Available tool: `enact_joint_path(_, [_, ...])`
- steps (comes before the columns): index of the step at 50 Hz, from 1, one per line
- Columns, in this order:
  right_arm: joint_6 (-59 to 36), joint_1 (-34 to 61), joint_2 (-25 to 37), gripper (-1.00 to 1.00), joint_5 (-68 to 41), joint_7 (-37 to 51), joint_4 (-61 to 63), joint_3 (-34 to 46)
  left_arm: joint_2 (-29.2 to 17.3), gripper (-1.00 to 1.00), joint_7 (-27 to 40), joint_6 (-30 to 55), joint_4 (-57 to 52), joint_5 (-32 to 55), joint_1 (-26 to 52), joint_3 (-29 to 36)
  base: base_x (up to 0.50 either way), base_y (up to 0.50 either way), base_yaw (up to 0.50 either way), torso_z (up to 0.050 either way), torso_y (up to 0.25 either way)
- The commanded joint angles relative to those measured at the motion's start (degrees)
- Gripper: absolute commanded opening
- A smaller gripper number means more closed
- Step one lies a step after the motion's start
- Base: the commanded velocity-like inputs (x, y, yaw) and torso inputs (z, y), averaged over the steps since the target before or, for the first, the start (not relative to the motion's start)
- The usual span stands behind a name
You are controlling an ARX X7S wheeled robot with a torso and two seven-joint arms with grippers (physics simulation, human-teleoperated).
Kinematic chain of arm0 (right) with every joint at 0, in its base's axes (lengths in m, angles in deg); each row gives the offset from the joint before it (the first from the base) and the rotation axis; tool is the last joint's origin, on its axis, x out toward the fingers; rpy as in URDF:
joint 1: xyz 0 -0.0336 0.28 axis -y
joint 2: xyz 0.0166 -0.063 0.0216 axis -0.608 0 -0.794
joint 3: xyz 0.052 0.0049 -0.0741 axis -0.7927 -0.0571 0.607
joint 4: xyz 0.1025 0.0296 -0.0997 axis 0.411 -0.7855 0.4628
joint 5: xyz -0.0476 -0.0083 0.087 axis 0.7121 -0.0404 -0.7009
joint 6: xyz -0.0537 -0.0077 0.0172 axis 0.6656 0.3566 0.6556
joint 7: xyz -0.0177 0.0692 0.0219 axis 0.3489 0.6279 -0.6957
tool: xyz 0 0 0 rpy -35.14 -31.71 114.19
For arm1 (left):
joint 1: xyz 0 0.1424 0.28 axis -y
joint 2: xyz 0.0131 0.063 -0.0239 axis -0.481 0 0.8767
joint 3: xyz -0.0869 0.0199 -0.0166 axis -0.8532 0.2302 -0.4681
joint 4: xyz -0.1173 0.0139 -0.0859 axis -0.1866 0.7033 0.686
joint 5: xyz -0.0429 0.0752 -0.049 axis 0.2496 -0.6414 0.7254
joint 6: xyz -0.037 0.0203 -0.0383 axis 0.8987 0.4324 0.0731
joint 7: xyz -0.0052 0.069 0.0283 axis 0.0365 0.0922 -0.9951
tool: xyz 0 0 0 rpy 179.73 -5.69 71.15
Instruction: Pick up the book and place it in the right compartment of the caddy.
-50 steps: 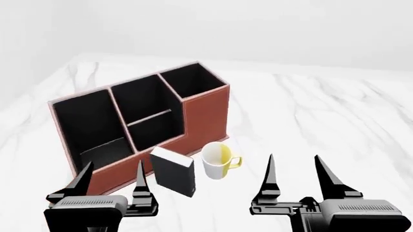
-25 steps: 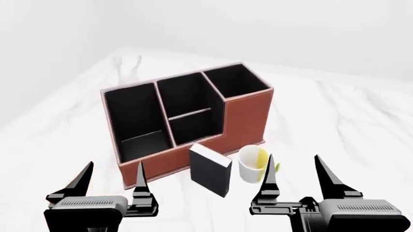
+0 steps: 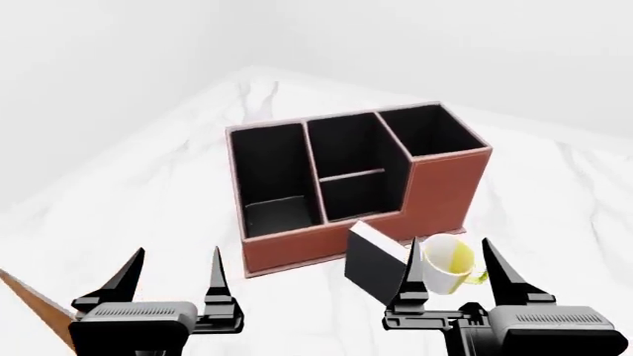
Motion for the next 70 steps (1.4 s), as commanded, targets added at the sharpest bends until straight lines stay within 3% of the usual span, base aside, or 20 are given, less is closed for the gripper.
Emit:
enact_joint_path(1, [0.25, -0.03, 0.56, 1.00, -0.17, 0.66, -0.02, 0.44, -0.50, 1.00, 0.52, -0.29, 0.11, 0.27, 0.00, 0.43, 0.00, 0.00, 0.50, 0.000, 0.000])
enact_joint_path(15, [0.74, 0.05, 1.21, 1.00, -0.80, 1.46, -0.06, 0.94, -1.05, 1.00, 1.14, -0.34, 0.05, 0.59, 0.09, 0.86, 0.00, 0.00, 0.50, 0.000, 0.000])
enact_joint_path(28, [0.81, 0.11, 1.82, 1.00, -2.55, 1.51, -0.34, 1.36, -1.41, 1.00, 1.61, -0.41, 0.28, 0.94, 0.27, 1.15, -0.01, 0.02, 0.00, 0.000, 0.000])
enact_joint_path(45, [1.78, 0.08, 2.76, 1.00, -3.59, 1.37, -0.36, 2.08, -1.99, 1.00, 2.20, -0.61, 0.25, 1.21, 0.30, 1.63, 0.25, -0.41, 0.00, 0.000, 0.000])
enact_joint_path(70, [3.86, -0.31, 3.97, 1.00, -3.09, 1.63, -0.44, 3.23, -2.65, 1.00, 3.01, -1.10, 0.64, 1.47, 0.34, 2.28, 0.17, 0.10, 0.00, 0.000, 0.000])
